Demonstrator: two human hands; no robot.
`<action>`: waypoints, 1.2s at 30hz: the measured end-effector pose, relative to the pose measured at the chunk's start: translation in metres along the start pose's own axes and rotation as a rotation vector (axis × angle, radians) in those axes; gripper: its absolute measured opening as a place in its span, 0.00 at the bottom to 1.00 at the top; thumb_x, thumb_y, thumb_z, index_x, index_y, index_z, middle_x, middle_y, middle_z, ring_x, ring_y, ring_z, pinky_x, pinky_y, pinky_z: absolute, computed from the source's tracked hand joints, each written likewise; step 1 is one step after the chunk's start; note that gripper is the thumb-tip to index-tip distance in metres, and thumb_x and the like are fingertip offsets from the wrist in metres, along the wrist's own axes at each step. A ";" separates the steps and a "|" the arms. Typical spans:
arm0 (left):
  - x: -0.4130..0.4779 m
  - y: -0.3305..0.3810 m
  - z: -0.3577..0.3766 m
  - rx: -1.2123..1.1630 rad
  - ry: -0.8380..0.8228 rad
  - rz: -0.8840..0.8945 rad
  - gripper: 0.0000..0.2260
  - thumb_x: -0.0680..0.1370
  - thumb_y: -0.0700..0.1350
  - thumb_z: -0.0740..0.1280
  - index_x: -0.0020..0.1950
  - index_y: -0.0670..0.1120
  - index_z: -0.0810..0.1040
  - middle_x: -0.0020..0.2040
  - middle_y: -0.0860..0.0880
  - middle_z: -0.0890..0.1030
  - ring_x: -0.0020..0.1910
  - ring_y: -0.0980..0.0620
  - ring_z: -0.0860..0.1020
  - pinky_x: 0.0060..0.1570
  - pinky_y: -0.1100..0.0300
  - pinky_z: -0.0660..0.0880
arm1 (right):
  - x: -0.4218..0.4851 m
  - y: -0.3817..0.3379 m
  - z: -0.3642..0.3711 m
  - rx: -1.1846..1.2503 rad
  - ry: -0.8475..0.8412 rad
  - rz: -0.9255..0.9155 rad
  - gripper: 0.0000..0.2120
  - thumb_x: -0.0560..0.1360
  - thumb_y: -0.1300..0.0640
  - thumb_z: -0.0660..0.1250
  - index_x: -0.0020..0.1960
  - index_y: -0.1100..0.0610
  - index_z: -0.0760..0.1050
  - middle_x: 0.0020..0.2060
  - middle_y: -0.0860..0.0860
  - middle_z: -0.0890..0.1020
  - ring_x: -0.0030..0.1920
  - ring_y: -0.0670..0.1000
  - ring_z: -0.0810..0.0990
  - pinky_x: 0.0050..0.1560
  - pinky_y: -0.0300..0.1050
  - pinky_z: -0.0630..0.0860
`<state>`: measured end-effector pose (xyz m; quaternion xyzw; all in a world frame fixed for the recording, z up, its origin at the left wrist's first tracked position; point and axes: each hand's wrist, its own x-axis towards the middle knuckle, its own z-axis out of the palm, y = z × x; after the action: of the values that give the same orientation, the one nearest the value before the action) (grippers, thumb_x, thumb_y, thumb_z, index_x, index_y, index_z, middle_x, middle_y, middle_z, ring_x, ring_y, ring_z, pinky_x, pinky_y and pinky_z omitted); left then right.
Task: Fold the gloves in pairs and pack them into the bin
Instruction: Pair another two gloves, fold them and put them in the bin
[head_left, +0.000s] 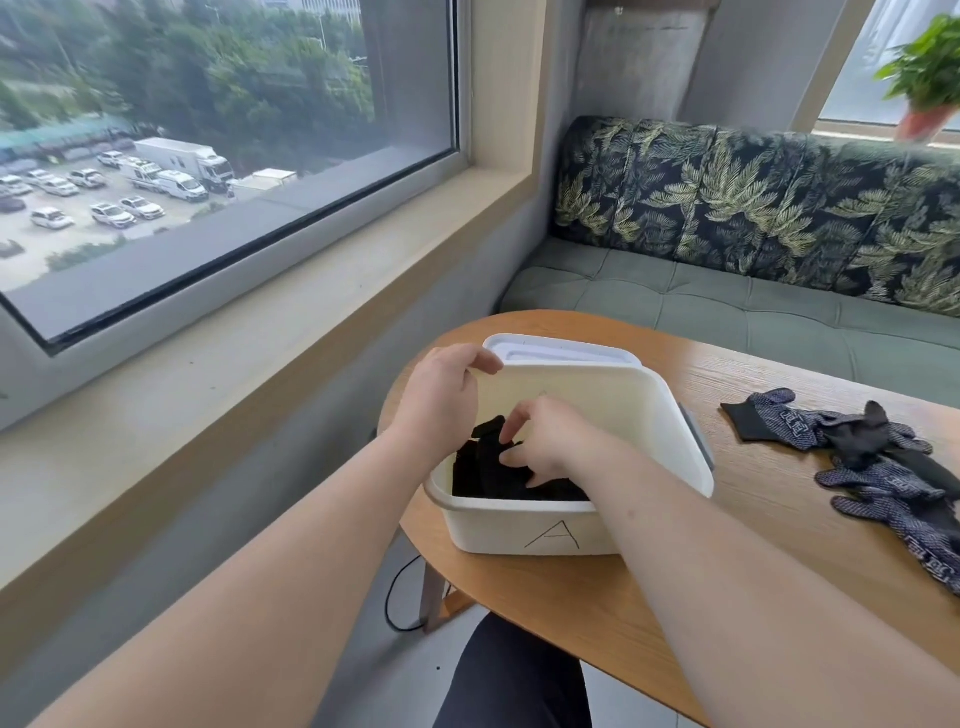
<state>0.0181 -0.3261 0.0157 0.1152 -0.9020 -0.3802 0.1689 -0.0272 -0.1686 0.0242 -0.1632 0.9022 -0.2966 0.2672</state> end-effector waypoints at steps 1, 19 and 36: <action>-0.001 0.000 0.000 -0.018 0.006 -0.005 0.23 0.82 0.34 0.54 0.60 0.55 0.83 0.61 0.56 0.81 0.64 0.56 0.75 0.66 0.60 0.70 | 0.002 -0.002 0.003 0.007 -0.007 0.000 0.09 0.78 0.62 0.76 0.57 0.55 0.81 0.52 0.53 0.75 0.45 0.55 0.82 0.46 0.52 0.88; 0.003 -0.008 0.007 -0.124 0.068 -0.004 0.23 0.79 0.34 0.55 0.54 0.58 0.82 0.57 0.59 0.82 0.46 0.53 0.74 0.50 0.56 0.73 | 0.023 -0.003 0.027 -0.370 0.020 -0.142 0.11 0.76 0.58 0.76 0.57 0.48 0.82 0.54 0.49 0.83 0.55 0.53 0.82 0.56 0.50 0.82; -0.001 0.007 0.010 0.446 0.016 0.338 0.20 0.78 0.35 0.65 0.70 0.45 0.79 0.66 0.47 0.80 0.65 0.42 0.76 0.67 0.48 0.72 | -0.012 0.012 -0.020 -0.392 -0.167 -0.203 0.26 0.85 0.65 0.53 0.77 0.47 0.74 0.68 0.45 0.82 0.58 0.48 0.79 0.63 0.42 0.74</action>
<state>0.0144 -0.3145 0.0139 0.0004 -0.9684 -0.1377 0.2078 -0.0307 -0.1451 0.0344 -0.3257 0.8963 -0.1265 0.2731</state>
